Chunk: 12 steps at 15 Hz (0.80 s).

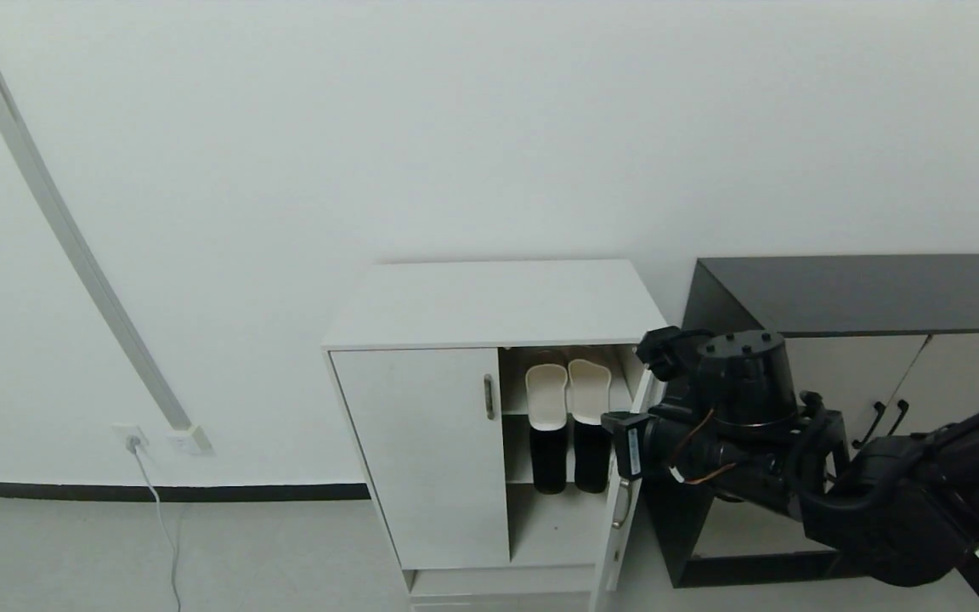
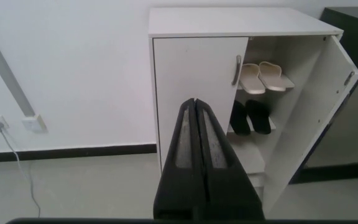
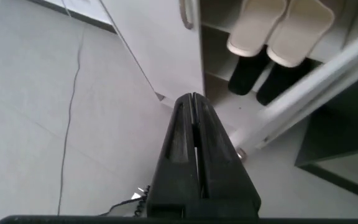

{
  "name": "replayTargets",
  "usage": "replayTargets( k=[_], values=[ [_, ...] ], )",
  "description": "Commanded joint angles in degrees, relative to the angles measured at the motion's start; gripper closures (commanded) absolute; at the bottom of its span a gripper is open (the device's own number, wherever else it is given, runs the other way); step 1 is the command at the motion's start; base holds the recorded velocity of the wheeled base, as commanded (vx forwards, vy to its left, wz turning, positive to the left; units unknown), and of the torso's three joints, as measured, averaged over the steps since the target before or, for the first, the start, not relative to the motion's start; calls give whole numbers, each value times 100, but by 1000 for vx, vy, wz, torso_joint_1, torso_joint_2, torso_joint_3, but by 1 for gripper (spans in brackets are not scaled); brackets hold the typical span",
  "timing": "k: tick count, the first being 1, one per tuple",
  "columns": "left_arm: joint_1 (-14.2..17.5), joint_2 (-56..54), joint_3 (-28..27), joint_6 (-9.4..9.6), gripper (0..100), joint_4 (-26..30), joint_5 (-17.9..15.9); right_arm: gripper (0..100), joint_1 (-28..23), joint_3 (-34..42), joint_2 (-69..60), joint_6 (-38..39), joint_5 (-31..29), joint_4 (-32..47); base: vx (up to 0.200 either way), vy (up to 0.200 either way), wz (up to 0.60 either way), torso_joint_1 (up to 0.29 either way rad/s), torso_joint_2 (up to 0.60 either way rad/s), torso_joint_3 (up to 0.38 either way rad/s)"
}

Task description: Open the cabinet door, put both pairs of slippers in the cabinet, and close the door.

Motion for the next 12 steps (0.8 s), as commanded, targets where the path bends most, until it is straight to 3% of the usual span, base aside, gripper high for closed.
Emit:
replayTargets(
  k=[1, 3, 7, 12],
  values=[
    [2, -1, -8, 3, 100, 0, -4, 100, -119, 229, -264, -67, -47, 19, 0, 0, 0, 0, 0, 0],
    [2, -1, 1, -6, 100, 0, -4, 100, -171, 448, -396, -190, -460, 19, 200, 0, 0, 5, 7, 5],
    [2, -1, 1, 3, 100, 0, 5, 100, -163, 1028, -730, -181, -522, 2, 200, 0, 0, 0, 2, 5],
    [-7, -1, 1, -6, 100, 0, 5, 100, -180, 1485, -738, -120, -451, -16, 0, 0, 0, 0, 0, 0]
  ],
)
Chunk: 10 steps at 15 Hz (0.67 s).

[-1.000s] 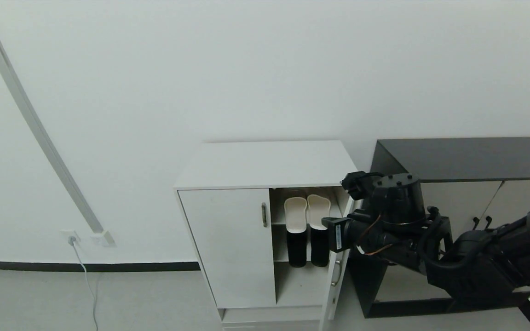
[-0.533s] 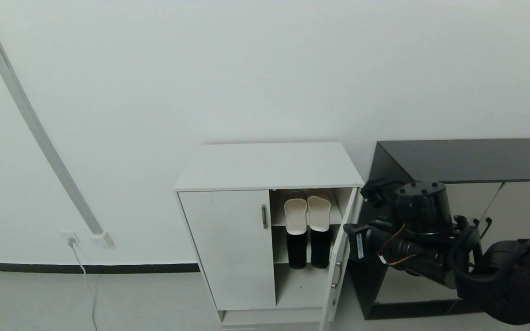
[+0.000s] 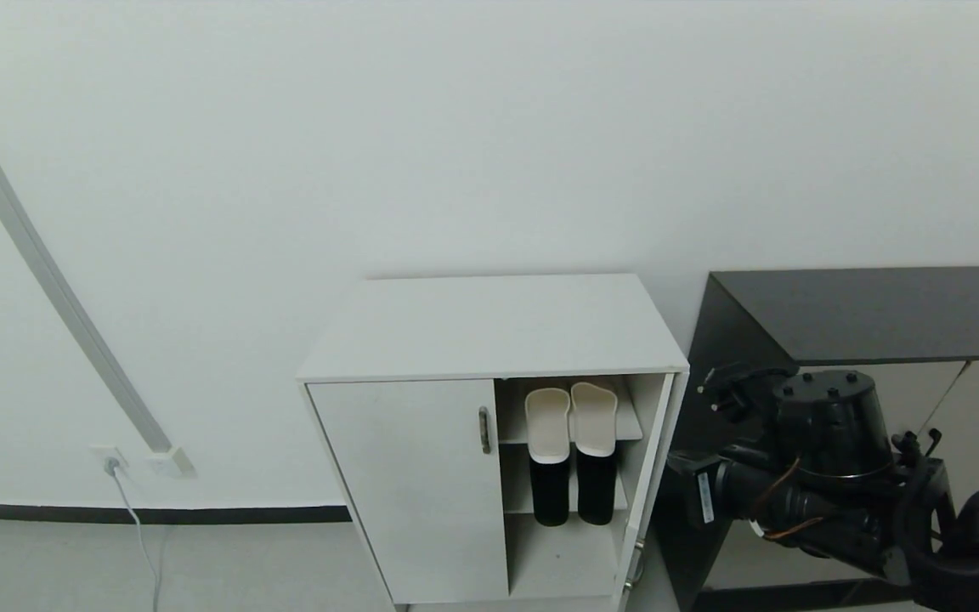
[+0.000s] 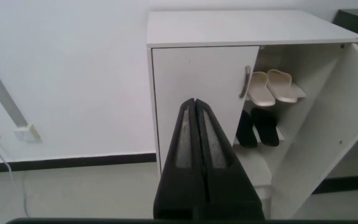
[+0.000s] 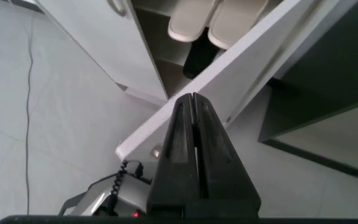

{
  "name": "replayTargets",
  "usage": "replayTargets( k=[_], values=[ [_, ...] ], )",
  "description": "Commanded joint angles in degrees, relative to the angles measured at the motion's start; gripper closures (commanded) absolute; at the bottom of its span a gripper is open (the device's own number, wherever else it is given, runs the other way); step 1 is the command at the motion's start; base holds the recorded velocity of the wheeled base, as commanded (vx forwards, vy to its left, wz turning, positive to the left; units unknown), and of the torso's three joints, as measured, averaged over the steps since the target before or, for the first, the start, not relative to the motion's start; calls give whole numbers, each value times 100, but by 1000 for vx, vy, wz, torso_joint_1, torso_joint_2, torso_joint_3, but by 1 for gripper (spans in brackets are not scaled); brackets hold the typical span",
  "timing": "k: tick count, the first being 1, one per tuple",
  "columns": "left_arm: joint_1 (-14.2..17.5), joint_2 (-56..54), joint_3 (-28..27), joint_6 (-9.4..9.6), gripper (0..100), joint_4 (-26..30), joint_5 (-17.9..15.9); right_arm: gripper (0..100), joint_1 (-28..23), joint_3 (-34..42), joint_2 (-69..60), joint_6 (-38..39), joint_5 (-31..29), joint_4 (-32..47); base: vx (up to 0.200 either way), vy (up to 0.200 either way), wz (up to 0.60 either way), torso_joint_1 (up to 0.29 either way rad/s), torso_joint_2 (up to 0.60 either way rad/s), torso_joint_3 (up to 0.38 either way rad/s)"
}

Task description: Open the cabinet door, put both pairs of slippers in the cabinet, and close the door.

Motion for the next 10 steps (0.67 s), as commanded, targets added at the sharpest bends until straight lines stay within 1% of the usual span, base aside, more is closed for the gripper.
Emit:
replayTargets(
  k=[1, 3, 4, 6, 7, 10],
  values=[
    [-1, -1, 1, -4, 100, 2, 0, 100, -62, 122, 121, 12, 23, -40, 0, 0, 0, 0, 0, 0],
    [-1, -1, 1, 5, 100, 2, 0, 100, -185, 166, 341, 3, 41, -339, 0, 0, 0, 0, 0, 0],
    [-1, -1, 1, 5, 100, 2, 0, 100, -247, 262, 596, -6, 181, -673, 0, 0, 0, 0, 0, 0],
    [-1, -1, 1, 5, 100, 2, 0, 100, -256, 280, 921, -23, 252, -963, 0, 0, 0, 0, 0, 0],
    [-1, -1, 1, 5, 100, 2, 0, 100, -256, 254, 1237, -41, 252, -1227, 0, 0, 0, 0, 0, 0],
    [-1, -1, 1, 5, 100, 2, 0, 100, -238, 104, 1659, -67, 252, -1473, 0, 0, 0, 0, 0, 0]
  ],
)
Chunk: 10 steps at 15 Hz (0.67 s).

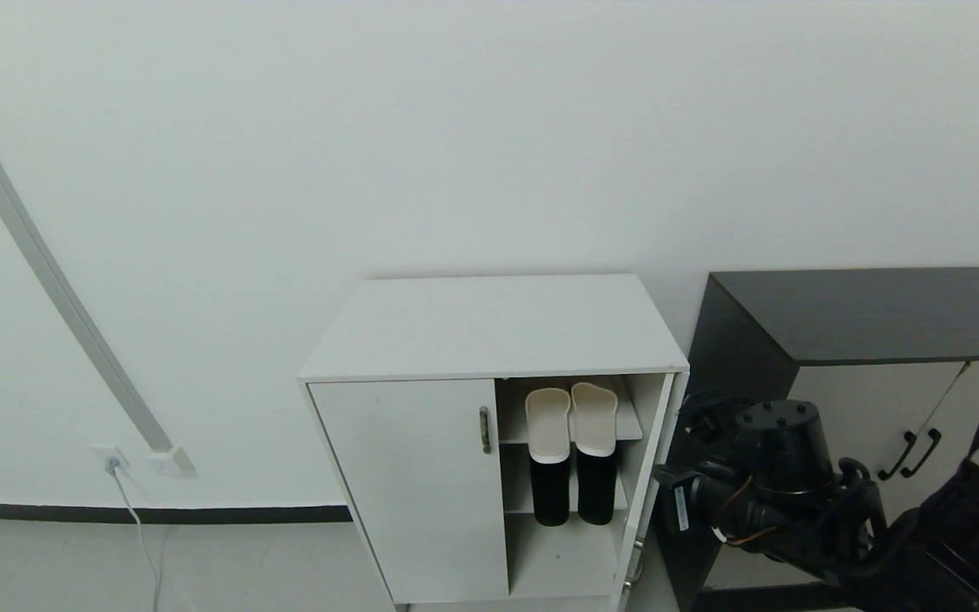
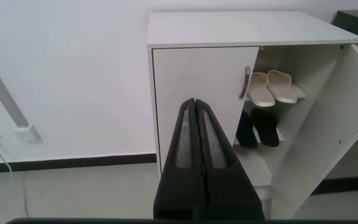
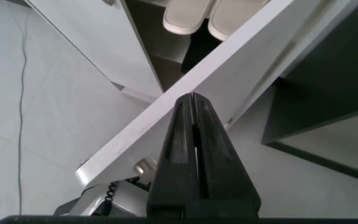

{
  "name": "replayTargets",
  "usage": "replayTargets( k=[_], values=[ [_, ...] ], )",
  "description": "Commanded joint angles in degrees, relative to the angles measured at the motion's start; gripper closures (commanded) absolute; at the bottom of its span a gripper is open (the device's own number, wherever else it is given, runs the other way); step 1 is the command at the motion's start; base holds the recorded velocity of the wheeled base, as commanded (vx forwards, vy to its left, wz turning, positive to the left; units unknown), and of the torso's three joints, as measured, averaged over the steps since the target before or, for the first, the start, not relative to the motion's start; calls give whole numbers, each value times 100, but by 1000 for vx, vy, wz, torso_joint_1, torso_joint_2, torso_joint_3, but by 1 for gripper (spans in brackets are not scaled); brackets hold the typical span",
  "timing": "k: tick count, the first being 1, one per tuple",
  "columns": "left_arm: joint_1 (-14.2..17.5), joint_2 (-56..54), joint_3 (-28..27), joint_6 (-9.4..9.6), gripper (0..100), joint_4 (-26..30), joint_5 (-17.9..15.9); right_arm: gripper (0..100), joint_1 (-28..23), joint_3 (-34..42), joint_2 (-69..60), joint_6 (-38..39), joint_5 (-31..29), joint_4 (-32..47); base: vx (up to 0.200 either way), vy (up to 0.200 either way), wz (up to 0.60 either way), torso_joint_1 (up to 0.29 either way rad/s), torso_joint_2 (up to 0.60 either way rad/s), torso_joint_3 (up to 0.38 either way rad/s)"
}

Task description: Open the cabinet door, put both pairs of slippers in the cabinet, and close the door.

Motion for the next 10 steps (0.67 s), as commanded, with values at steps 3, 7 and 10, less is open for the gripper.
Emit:
replayTargets(
  k=[3, 7, 10],
  values=[
    [2, -1, 1, -3, 100, 2, 0, 100, 13, -405, 633, -5, 3, -27, 0, 0, 0, 0, 0, 0],
    [2, -1, 1, -3, 100, 2, 0, 100, 57, -862, 905, -5, 3, -18, 0, 0, 0, 0, 0, 0],
    [2, -1, 1, -12, 100, 2, 0, 100, 57, -1091, 1090, 4, 3, -27, 0, 0, 0, 0, 0, 0]
  ],
)
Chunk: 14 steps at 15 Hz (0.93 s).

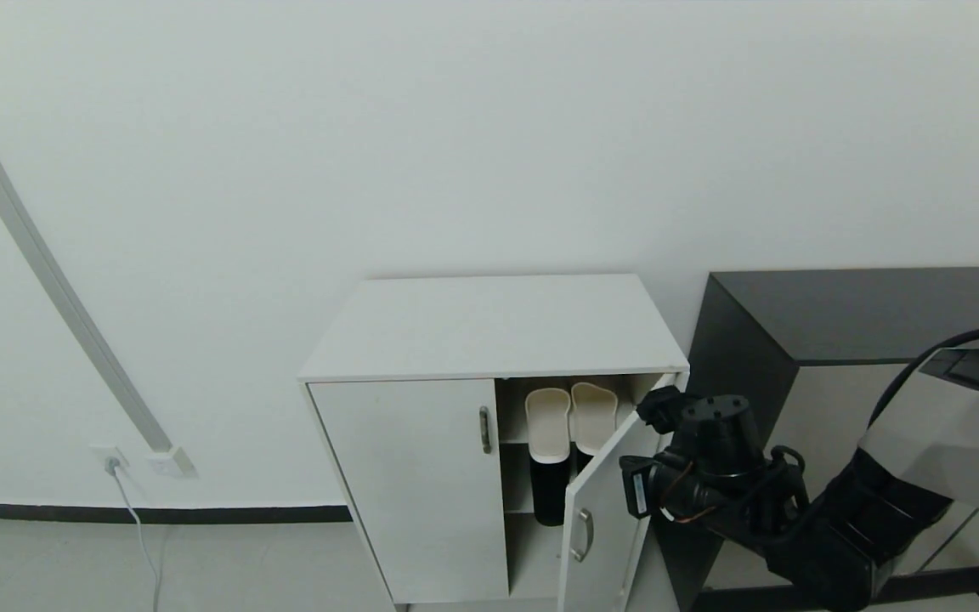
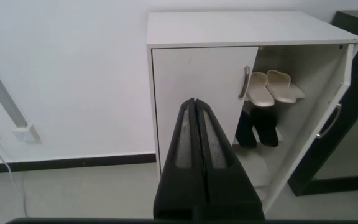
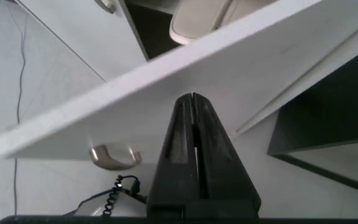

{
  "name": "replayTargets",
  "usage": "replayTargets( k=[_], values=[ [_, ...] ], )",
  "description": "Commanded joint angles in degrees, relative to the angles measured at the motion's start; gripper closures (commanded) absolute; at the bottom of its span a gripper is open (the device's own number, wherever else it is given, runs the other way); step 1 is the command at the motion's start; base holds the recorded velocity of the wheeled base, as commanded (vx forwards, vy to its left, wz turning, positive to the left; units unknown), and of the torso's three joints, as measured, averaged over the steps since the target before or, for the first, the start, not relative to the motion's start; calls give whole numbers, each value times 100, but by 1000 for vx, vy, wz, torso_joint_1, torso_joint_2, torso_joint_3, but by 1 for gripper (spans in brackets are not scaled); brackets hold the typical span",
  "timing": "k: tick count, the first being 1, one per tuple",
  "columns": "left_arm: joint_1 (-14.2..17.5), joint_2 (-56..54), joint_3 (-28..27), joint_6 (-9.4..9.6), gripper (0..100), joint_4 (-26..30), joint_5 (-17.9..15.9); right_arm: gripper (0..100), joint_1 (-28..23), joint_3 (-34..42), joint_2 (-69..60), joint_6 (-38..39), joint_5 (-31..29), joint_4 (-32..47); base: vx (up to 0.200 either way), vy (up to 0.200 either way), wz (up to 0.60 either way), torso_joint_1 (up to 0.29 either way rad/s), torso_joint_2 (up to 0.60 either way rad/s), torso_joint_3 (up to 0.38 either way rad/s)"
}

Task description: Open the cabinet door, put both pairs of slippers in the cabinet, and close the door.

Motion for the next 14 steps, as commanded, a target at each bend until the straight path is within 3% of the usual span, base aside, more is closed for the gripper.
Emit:
replayTargets(
  k=[1, 14],
  values=[
    [1, -1, 1, -1, 100, 0, 0, 100, 5, -253, 217, 10, -2, -5, 0, 0, 0, 0, 0, 0],
    [1, -1, 1, -1, 100, 0, 0, 100, -4, -1940, 877, -7, -11, 601, 0, 0, 0, 0, 0, 0]
  ],
)
